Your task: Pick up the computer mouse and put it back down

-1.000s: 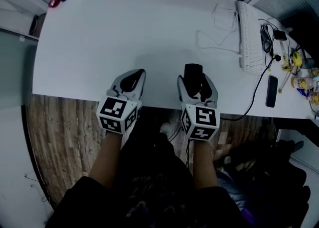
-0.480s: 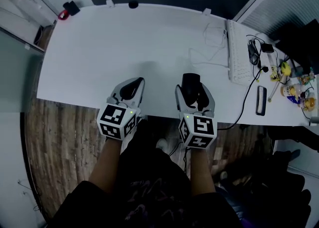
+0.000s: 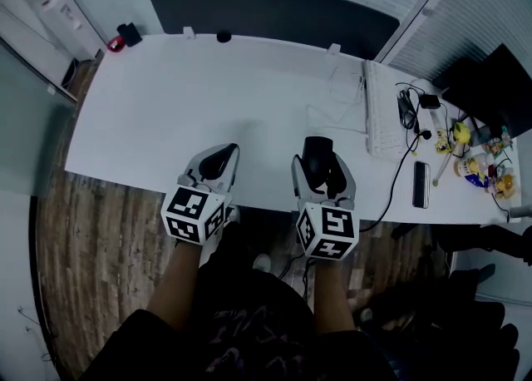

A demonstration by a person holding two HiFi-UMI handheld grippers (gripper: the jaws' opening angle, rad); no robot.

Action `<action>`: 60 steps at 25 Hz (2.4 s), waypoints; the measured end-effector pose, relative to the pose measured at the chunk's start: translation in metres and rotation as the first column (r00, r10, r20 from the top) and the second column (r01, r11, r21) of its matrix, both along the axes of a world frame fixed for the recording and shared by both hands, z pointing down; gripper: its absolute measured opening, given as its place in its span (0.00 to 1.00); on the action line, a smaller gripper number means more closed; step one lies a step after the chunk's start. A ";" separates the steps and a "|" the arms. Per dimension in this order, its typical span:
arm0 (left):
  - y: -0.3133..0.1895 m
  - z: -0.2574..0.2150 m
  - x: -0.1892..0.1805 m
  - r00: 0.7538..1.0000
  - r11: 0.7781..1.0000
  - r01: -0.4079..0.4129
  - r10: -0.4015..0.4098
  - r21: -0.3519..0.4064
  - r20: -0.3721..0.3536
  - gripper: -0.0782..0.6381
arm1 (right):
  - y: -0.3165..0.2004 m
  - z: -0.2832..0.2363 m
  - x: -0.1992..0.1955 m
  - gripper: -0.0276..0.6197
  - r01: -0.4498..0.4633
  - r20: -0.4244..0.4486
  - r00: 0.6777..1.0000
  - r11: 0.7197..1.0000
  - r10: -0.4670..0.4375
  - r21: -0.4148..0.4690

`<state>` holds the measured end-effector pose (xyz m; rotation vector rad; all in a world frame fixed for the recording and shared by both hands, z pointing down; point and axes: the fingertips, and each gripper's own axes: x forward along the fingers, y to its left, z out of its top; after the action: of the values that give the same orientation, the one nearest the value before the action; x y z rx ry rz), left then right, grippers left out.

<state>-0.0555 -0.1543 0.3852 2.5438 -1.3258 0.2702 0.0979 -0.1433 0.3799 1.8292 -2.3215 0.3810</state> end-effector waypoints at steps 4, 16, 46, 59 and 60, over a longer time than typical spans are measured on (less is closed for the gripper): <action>0.003 -0.017 0.002 1.000 0.999 0.007 -0.007 0.037 -0.006 0.11 | 0.005 -0.016 0.007 0.54 -0.001 -0.004 1.000 0.999 0.002 0.033; 0.021 -0.054 0.018 1.000 0.993 0.000 0.002 0.119 -0.012 0.11 | 0.026 -0.049 0.025 0.54 -0.011 -0.004 1.000 0.994 0.011 0.105; 0.043 -0.105 0.018 1.000 0.974 0.007 -0.001 0.225 -0.026 0.11 | 0.049 -0.102 0.037 0.54 -0.010 -0.024 1.000 0.978 0.015 0.210; 0.037 -0.101 0.011 1.000 0.977 0.015 -0.009 0.212 -0.029 0.11 | 0.038 -0.114 0.039 0.54 -0.018 -0.025 0.999 0.974 0.024 0.227; 0.036 -0.101 0.011 1.000 0.977 0.016 -0.010 0.211 -0.029 0.11 | 0.037 -0.114 0.040 0.54 -0.018 -0.026 0.999 0.974 0.025 0.228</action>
<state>-0.0444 -0.1186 0.2839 2.6990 -1.4293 0.0940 0.1375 -0.1068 0.2654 1.9460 -2.4143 0.0926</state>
